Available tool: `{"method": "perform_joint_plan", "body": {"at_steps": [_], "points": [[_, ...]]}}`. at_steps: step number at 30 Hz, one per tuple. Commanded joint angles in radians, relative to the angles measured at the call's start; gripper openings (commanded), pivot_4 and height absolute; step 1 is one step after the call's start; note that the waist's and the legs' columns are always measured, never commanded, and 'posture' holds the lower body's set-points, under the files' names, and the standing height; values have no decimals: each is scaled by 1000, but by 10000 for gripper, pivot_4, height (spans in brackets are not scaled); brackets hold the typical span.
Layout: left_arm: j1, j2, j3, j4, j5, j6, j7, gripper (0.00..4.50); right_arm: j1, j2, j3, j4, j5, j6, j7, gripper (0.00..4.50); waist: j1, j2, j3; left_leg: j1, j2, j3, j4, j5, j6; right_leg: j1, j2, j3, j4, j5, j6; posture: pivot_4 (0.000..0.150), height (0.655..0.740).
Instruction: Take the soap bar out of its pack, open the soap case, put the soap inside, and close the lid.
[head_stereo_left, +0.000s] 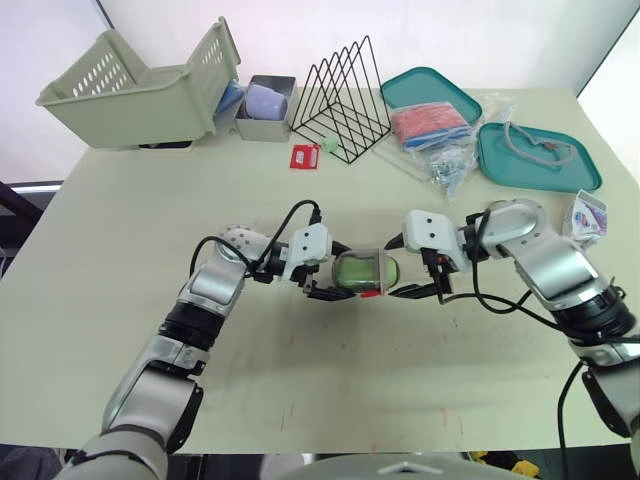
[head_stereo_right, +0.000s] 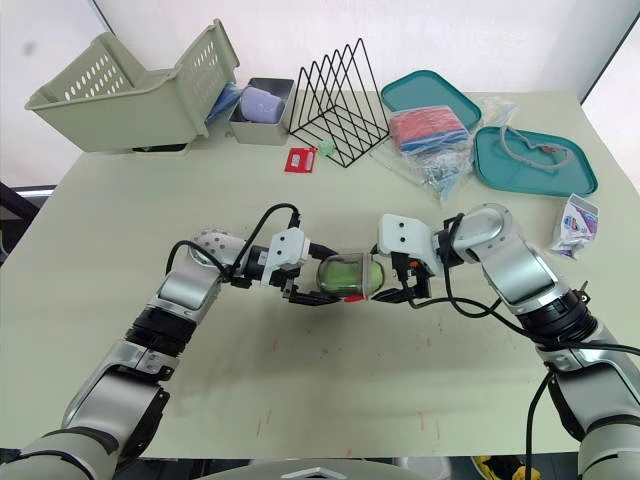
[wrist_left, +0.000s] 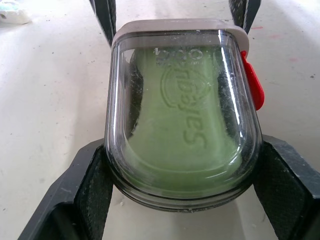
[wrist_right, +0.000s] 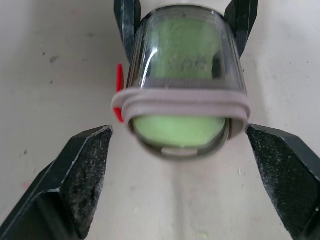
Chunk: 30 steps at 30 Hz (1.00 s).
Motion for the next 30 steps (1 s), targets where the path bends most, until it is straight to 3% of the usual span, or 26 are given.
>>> {"method": "perform_joint_plan", "body": {"at_steps": [1,5,6,9,16,30], "points": [[-25,-3,14,-13,-10,-19,2,34116,4,-34,-67,11,27,-34,2,44902,0,0,0,0,0,0,0,0,0,0,0,0,0,0,0,1500,7400],[-29,-3,12,-15,-12,-19,-1,34116,16,-56,-110,92,32,-83,-16,44902,0,0,0,0,0,0,0,0,0,0,0,0,0,0,0,1500,7400],[-30,-3,12,-16,-13,-18,-2,34116,18,-55,-119,112,31,-95,-24,42487,-1,0,0,0,0,0,0,0,0,0,0,0,0,0,0,1500,7400],[-34,-5,12,-15,-15,-17,-6,34116,43,-61,-138,157,35,-139,-23,33026,-1,0,0,0,0,0,0,0,0,0,0,0,0,0,0,1500,7400],[-39,-7,11,-5,-14,-21,-10,34116,109,-40,-127,95,56,-163,-25,399,-3,0,0,0,0,0,0,0,0,0,0,0,0,0,0,1500,7400],[-41,-16,6,-9,-10,-19,-9,34116,98,7,-62,-20,29,-126,-50,399,0,0,0,0,0,0,0,0,0,0,0,0,0,0,0,1500,7400]]}}
